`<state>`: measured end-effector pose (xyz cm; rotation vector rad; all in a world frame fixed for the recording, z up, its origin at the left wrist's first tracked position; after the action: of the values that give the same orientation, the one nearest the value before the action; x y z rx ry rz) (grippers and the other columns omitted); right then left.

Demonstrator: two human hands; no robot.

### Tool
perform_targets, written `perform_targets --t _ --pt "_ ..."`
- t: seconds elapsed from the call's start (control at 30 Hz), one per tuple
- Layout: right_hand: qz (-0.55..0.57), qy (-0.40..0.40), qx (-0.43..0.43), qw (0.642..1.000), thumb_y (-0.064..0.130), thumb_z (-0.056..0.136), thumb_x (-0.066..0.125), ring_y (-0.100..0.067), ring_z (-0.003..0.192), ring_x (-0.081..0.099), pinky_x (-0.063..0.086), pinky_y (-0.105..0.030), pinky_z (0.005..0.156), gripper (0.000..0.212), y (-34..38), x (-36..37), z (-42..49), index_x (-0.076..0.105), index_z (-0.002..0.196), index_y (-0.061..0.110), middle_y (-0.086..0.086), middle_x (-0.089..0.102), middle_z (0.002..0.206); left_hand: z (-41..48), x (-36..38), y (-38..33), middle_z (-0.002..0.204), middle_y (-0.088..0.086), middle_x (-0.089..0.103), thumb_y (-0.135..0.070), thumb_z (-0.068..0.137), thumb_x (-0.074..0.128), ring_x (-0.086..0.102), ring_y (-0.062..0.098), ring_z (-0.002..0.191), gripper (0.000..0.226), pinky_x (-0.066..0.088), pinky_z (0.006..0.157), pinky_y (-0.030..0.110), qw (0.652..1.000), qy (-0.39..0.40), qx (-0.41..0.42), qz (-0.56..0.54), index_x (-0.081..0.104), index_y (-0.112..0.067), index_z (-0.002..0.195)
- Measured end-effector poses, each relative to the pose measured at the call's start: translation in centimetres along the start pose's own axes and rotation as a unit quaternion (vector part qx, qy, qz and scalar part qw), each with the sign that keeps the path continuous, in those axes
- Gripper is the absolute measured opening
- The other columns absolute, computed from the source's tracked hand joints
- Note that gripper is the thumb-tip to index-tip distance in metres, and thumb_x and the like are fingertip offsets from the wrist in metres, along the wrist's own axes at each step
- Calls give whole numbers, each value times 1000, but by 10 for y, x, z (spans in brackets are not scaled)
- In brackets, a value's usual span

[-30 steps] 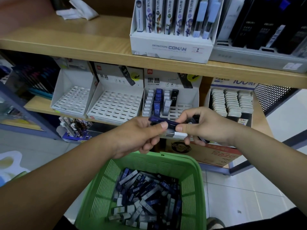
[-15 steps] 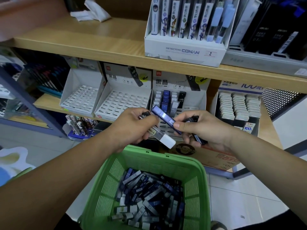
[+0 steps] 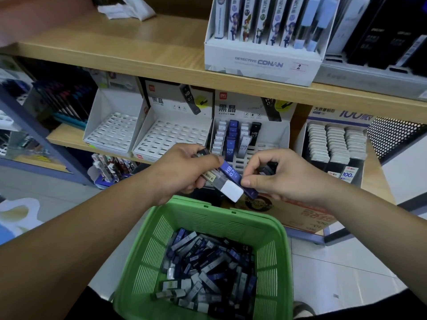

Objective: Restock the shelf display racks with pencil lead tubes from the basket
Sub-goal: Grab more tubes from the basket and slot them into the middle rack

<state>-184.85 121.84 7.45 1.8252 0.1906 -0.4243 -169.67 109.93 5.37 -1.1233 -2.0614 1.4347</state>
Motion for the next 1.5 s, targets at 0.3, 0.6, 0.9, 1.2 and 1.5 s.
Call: perform_targets --t 0.3,0.6,0.9,1.2,1.5 --pt "36 -68 -14 997 7 96 71 -22 64 72 42 -33 48 19 4 -2 19 66 111 18 -6 66 102 -3 11 -6 61 9 62 -41 99 65 42 17 47 27 33 45 23 995 19 42 86 70 -14 101" --pt "65 -223 -3 973 6 89 78 -19 53 67 39 -16 39 15 -10 -23 44 65 95 11 -13 64 88 -8 7 4 79 24 75 -42 101 62 75 35 72 36 58 57 32 1000 16 8 26 60 -7 111" --pt "-49 -201 -52 977 6 89 78 -14 57 56 45 -22 54 27 -4 -18 57 61 81 25 2 58 74 -7 -1 5 105 9 78 -34 99 66 78 35 90 36 63 60 29 997 3 1 -83 63 -6 121" --pt "-147 -180 -55 971 19 85 84 -6 72 56 48 -27 72 19 -9 -9 64 69 90 29 12 63 81 -11 -1 4 106 15 77 -19 97 68 77 34 96 24 62 65 26 995 34 18 -87 66 -5 117" --pt "-12 9 26 1000 33 93 74 -15 49 51 44 -30 45 15 -1 5 19 75 108 28 11 73 81 -10 23 -11 107 19 77 -14 98 63 76 38 97 24 61 61 25 991 102 40 -83 65 -2 119"
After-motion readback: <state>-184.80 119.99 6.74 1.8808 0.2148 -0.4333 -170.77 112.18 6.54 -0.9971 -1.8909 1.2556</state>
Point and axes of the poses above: each hand's wrist, its own z-axis towards the middle knuckle, its own x-axis out of the palm, y = z × x, the point moved 8 cm from there along z, towards the middle knuckle
